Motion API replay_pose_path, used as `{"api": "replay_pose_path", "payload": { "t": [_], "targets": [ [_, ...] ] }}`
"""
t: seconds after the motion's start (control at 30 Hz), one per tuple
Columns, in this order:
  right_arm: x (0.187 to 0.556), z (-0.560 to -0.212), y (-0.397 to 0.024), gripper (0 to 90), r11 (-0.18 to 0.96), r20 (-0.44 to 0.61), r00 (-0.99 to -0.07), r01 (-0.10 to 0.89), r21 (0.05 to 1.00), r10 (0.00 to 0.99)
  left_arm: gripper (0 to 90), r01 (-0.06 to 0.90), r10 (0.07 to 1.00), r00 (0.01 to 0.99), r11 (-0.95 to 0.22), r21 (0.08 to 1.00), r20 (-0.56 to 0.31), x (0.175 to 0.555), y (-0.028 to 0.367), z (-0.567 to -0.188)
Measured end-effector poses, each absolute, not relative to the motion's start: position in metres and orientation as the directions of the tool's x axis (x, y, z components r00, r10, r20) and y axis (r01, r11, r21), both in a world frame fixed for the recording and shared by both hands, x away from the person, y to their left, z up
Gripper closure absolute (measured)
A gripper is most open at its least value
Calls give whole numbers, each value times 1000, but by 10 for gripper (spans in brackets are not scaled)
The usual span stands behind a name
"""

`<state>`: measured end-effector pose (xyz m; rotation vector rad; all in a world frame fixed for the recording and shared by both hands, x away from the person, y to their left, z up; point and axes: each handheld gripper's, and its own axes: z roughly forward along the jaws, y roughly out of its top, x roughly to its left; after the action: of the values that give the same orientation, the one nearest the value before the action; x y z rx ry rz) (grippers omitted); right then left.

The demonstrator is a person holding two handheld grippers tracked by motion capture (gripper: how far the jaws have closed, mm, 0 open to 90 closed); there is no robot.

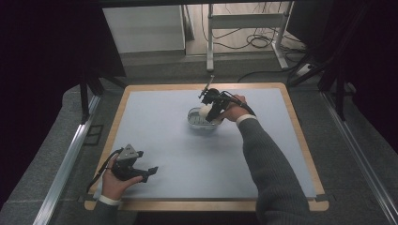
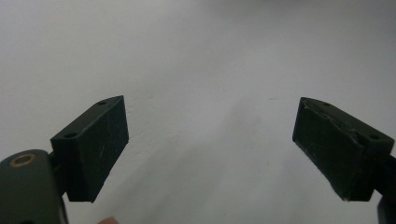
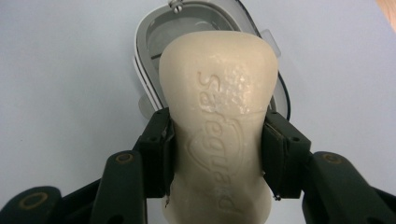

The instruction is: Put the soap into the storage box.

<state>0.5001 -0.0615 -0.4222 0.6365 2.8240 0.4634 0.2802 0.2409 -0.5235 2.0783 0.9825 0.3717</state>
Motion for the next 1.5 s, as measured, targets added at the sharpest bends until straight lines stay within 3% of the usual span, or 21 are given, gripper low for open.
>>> {"api": "replay_pose_path", "payload": {
  "t": [0.77, 1.03, 1.5],
  "targets": [
    [518, -446, -36, 494, 919, -183, -926, 271, 287, 331, 111, 517, 751, 657, -389, 762, -63, 280, 240, -524],
    [517, -449, -34, 474, 915, -178, -921, 289, 281, 346, 111, 516, 747, 662, -397, 759, -59, 280, 238, -525],
    [503, -425, -51, 366, 803, -133, -872, 361, 475, 471, 111, 513, 746, 664, -401, 759, -55, 279, 237, -524]
  ]
}}
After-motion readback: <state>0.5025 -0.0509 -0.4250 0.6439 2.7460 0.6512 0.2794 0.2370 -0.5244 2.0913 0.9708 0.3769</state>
